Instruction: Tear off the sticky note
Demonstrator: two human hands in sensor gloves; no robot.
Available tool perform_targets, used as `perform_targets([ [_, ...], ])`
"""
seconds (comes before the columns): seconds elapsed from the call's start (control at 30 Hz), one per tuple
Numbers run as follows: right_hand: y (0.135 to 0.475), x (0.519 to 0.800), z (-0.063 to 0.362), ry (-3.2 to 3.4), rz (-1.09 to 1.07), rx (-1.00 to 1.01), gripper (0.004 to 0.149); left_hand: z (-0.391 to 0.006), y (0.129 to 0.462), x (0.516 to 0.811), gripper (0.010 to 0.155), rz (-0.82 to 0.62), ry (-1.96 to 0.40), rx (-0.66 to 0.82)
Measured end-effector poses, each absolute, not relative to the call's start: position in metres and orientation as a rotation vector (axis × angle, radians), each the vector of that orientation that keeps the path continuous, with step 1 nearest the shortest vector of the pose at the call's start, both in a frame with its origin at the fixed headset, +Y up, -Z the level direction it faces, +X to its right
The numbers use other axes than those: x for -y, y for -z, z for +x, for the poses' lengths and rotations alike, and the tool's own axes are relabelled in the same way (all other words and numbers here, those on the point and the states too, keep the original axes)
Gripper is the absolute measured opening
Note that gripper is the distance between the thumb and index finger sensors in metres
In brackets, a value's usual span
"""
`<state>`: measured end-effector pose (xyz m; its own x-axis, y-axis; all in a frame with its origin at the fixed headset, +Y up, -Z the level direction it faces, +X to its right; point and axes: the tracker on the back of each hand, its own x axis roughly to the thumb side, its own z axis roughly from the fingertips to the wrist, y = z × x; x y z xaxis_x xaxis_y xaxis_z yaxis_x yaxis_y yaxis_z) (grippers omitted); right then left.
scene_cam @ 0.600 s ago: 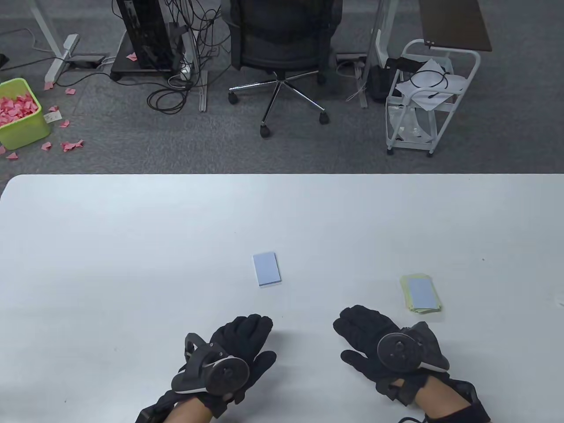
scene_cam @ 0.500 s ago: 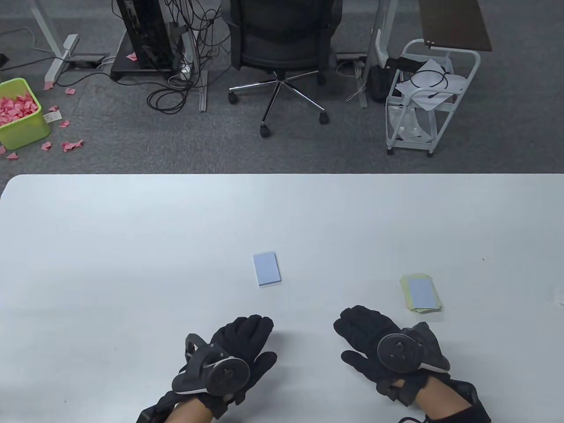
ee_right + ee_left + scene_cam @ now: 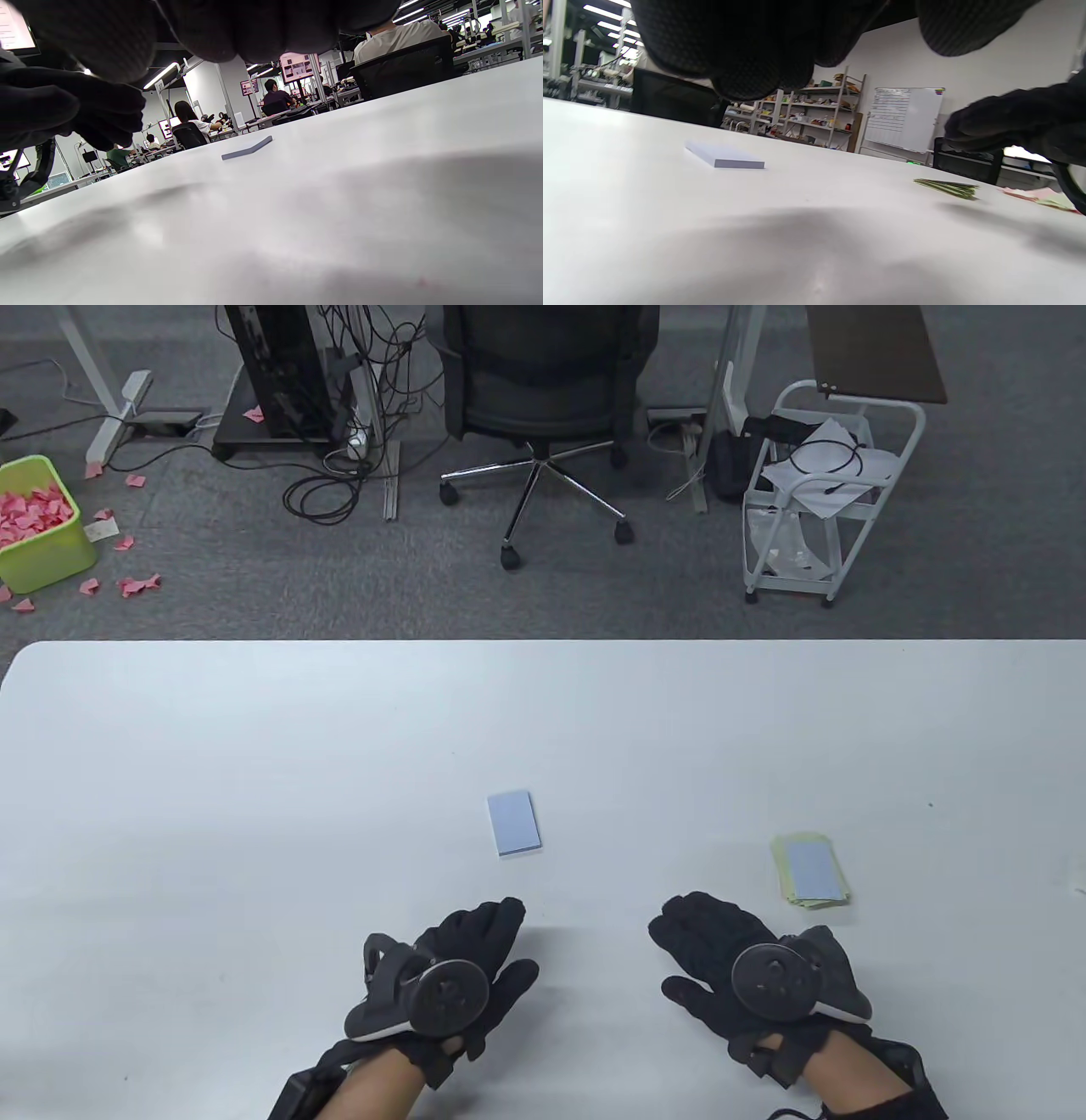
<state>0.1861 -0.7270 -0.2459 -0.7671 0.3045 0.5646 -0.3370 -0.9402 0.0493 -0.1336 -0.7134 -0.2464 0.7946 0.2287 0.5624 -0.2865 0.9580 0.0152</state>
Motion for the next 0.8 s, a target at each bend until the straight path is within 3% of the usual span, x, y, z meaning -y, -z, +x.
perform_targets([
  [0.27, 0.246, 0.727, 0.188, -2.679, 0.834, 0.065, 0.062, -0.113, 0.304, 0.718, 0.079, 0.011, -0.230, 0.373],
  [0.57, 0.247, 0.727, 0.191, -2.678, 0.813, 0.038, 0.062, -0.094, 0.391, 0.731, 0.086, -0.125, -0.074, 0.067],
  [0.8, 0.249, 0.726, 0.197, -2.672, 0.779, 0.033, 0.062, -0.085, 0.422, 0.748, 0.098, -0.262, -0.034, -0.142],
])
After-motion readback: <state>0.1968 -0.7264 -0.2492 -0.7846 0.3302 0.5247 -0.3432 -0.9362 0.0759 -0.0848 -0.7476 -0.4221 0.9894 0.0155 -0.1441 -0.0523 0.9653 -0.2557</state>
